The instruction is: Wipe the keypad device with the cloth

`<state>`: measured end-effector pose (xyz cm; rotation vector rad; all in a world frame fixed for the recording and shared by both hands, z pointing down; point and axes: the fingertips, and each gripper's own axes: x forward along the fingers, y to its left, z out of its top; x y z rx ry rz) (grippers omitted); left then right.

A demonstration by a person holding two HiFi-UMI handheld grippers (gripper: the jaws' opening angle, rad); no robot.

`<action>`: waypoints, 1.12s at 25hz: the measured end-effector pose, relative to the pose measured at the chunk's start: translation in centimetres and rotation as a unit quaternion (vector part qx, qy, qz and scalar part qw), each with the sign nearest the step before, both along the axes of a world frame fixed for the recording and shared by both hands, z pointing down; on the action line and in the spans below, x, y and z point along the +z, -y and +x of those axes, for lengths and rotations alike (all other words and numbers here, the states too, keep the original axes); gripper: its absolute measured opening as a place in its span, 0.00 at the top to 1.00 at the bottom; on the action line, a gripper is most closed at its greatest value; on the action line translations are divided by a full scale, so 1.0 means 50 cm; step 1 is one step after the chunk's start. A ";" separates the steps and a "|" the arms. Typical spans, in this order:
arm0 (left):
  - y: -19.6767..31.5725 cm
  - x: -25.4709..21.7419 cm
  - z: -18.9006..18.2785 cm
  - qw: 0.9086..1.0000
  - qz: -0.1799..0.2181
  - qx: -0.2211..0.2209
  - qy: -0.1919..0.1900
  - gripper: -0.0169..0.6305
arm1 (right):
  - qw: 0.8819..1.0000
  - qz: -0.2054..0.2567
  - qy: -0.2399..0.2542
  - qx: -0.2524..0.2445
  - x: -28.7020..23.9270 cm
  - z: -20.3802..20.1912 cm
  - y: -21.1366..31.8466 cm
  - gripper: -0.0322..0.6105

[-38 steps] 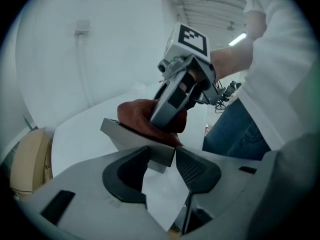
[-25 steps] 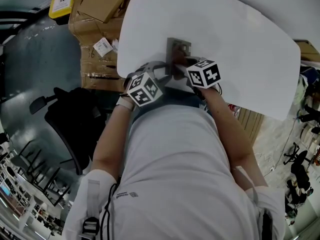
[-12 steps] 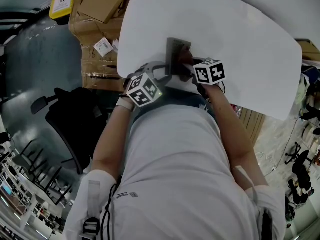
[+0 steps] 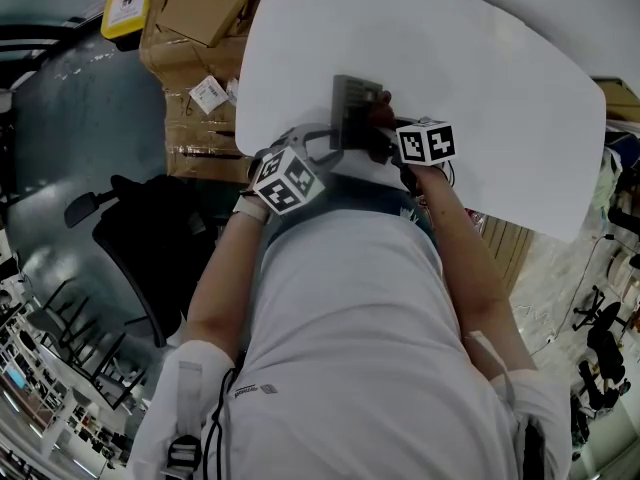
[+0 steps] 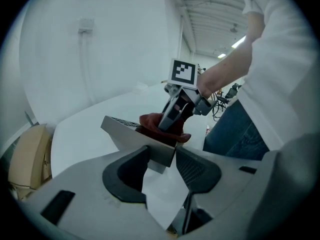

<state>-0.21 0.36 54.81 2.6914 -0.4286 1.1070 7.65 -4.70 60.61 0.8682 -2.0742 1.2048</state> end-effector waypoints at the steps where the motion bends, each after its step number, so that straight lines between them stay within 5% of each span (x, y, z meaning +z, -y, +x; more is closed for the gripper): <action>1: 0.000 0.000 0.000 1.000 0.000 -0.001 0.000 0.72 | 1.000 0.002 -0.005 0.001 0.000 0.004 0.002 0.79; 15: -0.019 0.000 -0.001 1.000 -0.004 -0.007 0.002 0.72 | 0.999 -0.018 -0.020 0.023 0.027 0.033 -0.028 0.79; 21: -0.024 0.003 -0.001 1.000 -0.005 -0.002 0.002 0.72 | 0.998 0.005 -0.061 -0.034 0.015 0.023 -0.033 0.79; 28: -0.023 0.000 0.000 1.000 -0.005 0.001 -0.001 0.72 | 0.998 0.045 0.002 -0.044 -0.082 -0.049 0.009 0.79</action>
